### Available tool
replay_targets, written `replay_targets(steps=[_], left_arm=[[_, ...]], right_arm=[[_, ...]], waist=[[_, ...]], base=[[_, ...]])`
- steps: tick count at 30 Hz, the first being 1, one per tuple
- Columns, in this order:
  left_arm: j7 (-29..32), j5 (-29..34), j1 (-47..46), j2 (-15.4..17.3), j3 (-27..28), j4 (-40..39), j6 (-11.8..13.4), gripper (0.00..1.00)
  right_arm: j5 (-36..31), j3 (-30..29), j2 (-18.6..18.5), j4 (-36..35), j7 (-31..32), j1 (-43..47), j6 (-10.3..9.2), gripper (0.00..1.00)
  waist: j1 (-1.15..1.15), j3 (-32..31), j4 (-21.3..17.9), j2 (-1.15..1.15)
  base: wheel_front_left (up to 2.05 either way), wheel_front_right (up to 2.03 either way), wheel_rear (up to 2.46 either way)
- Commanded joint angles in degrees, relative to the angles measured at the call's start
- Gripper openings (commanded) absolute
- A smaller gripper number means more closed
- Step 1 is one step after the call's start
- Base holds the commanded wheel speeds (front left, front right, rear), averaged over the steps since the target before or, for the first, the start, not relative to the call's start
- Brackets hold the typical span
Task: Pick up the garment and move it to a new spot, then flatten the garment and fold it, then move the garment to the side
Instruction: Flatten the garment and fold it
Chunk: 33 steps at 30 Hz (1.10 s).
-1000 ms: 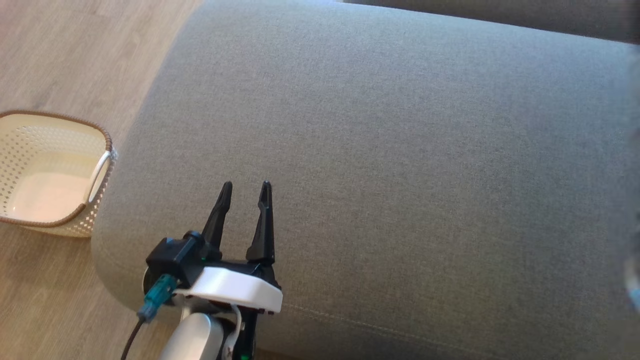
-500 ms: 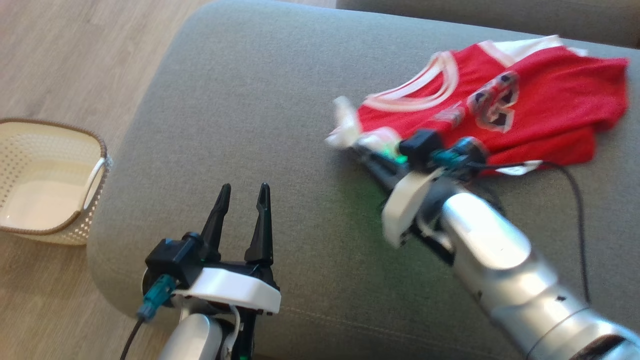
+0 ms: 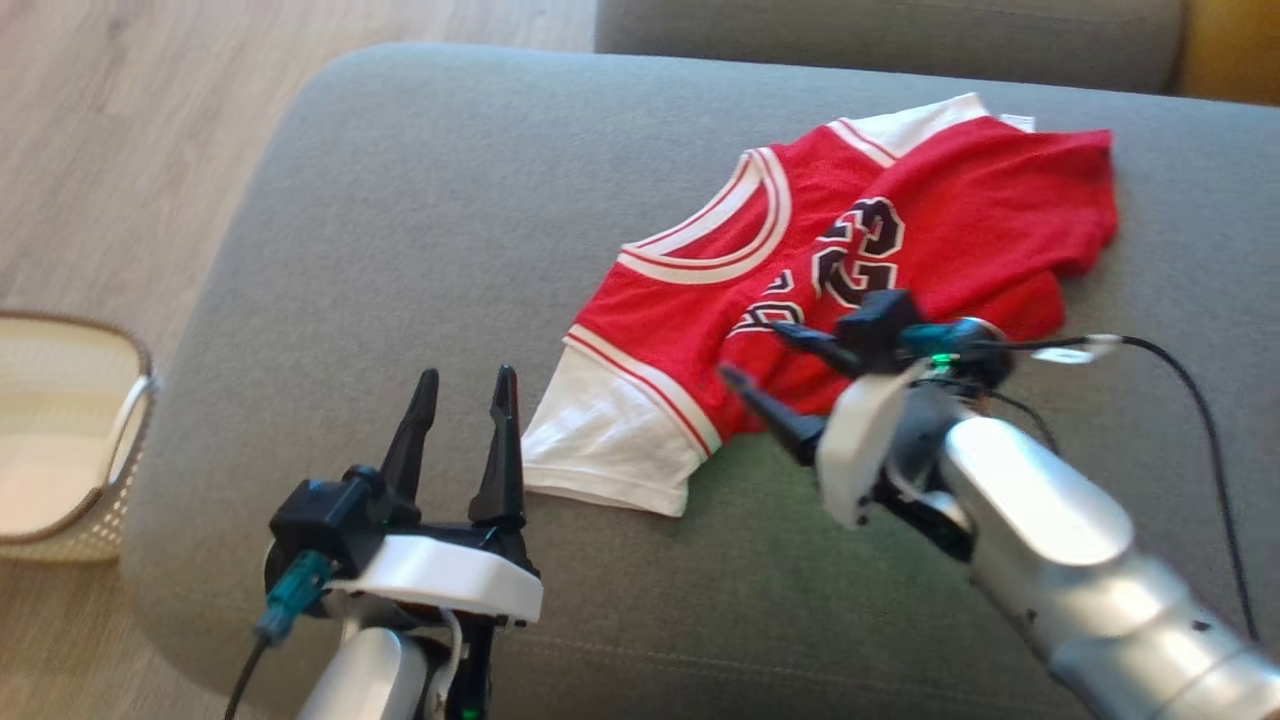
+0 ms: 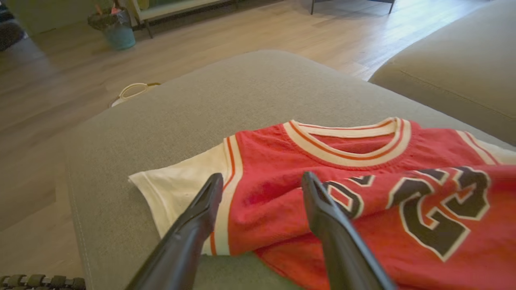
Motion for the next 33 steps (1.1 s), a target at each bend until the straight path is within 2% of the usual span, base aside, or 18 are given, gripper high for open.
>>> replay_targets(steps=[1,4,8,12,16,21,24,27,33], left_arm=[[-0.3,0.6,-1.3,0.1,2.4,-2.0,-0.2,1.0],[-0.3,0.9,-1.2,0.1,3.2,-2.3,-0.3,1.0],[-0.3,1.3,-1.3,0.1,4.1,-2.6,-0.5,1.0],[-0.3,1.7,-1.3,0.1,4.5,-2.6,-0.7,1.0],[-0.3,1.8,-1.4,0.1,4.5,-2.7,-0.8,1.0],[-0.3,2.0,-2.2,0.1,3.8,-2.5,-1.0,1.0],[-0.3,2.1,-3.0,0.1,3.2,-2.6,-1.1,1.0],[-0.3,2.1,-4.2,0.1,2.5,-2.4,-1.0,1.0],[-0.3,2.3,-4.6,0.1,1.7,-2.0,-0.8,1.0]], right_arm=[[0.1,-2.4,-0.5,-1.9,-0.6,0.5,-0.02,1.0],[-1.0,-10.3,-1.4,-2.1,-2.5,2.9,-0.02,1.0],[-1.8,-22.2,-0.4,-3.1,-5.1,8.2,-0.02,1.0],[-4.6,-33.2,1.7,-5.4,-7.3,13.8,-0.02,1.0],[-7.5,-41.9,5.5,-8.5,-7.4,18.3,-0.02,1.0],[-10.6,-46.6,8.2,-12.1,-5.6,19.8,-0.02,1.0],[-10.0,-48.9,9.0,-12.3,-3.9,18.3,-0.02,1.0],[-7.0,-51.0,9.4,-10.9,-2.2,15.6,-0.02,1.0],[-8.0,-54.0,9.5,-3.9,-0.4,10.2,-0.02,1.0]], waist=[[0.0,-0.7,-1.5,0.0],[0.0,-0.9,-3.1,0.0],[0.0,-0.9,-5.1,0.0],[0.0,-0.8,-6.9,0.0],[0.0,-0.2,-8.2,0.0],[0.0,1.4,-9.0,0.0],[0.0,2.7,-8.5,0.0],[0.0,3.9,-7.4,0.0],[0.0,5.8,-4.9,0.0]], base=[[0.0,0.0,0.0],[0.0,0.0,0.0],[0.0,0.0,0.0],[0.0,0.0,0.0],[0.0,0.0,0.0],[0.0,0.0,0.0],[0.0,0.0,0.0],[0.0,0.0,0.0],[0.0,0.0,0.0]])
